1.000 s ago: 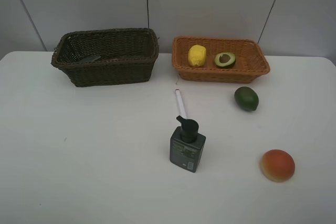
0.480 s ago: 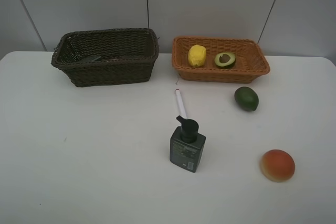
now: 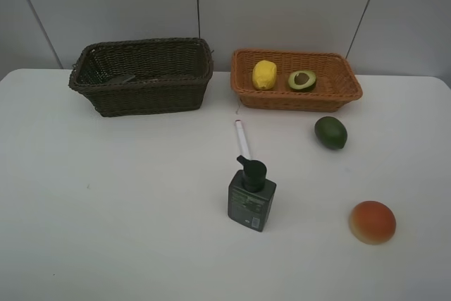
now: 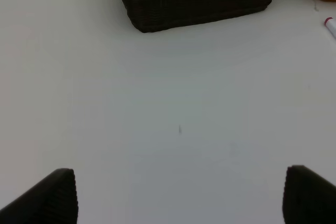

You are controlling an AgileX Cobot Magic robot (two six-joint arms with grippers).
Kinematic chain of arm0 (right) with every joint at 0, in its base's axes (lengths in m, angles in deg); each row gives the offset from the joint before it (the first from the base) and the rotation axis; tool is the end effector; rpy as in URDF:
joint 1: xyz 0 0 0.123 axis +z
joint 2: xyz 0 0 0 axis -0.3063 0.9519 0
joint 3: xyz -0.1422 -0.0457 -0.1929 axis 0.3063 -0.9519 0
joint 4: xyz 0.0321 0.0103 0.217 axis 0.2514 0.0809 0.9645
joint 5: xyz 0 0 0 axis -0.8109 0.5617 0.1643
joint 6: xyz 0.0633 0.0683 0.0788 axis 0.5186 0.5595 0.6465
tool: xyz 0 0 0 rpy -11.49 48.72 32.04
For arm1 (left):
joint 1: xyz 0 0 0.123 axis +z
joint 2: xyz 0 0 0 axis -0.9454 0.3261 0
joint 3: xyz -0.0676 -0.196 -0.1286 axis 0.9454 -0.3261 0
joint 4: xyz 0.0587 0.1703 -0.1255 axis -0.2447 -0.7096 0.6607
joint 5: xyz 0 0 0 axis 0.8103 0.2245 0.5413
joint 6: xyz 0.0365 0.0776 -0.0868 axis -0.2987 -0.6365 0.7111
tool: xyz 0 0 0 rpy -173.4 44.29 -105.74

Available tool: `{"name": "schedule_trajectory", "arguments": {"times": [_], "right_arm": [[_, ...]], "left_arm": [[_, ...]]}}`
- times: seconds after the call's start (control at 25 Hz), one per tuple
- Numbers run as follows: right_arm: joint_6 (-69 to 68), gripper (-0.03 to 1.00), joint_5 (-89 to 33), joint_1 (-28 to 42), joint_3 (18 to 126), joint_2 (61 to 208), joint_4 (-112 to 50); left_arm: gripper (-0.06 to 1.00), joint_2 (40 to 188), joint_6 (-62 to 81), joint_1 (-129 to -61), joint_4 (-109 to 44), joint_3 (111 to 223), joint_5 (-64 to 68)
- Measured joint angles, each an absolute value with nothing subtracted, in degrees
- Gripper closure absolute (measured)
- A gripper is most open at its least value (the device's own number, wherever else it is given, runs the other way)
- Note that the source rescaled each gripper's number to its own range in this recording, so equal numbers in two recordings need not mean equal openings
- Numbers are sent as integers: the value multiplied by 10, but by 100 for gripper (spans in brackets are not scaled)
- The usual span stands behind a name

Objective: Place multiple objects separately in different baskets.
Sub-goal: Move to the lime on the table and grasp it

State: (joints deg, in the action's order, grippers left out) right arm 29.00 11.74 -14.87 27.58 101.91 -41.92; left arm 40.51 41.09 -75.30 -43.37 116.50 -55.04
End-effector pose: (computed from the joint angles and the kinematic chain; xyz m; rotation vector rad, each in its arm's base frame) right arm 0.1413 0.0018 0.2441 0.0502 2.4117 0.0041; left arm 0.0329 -0.0077 0.2501 0.1246 2.0270 -0.0777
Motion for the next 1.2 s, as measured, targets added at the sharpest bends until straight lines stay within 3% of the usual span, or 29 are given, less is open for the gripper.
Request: {"name": "schedule_trajectory", "arguments": {"times": [0.44,0.76,1.2], "right_arm": [[273,-3,101,-122,466,1432,-395],[250,-3,83,-51,556,1609,-390],[246,-3,39,-47,604,1763,-394]], "left_arm": [[-5,405,411,-753,-434,1165,-550],[-5,405,411,-753,-434,1165,-550],[-5,405,411,-753,-434,1165,-550]]}}
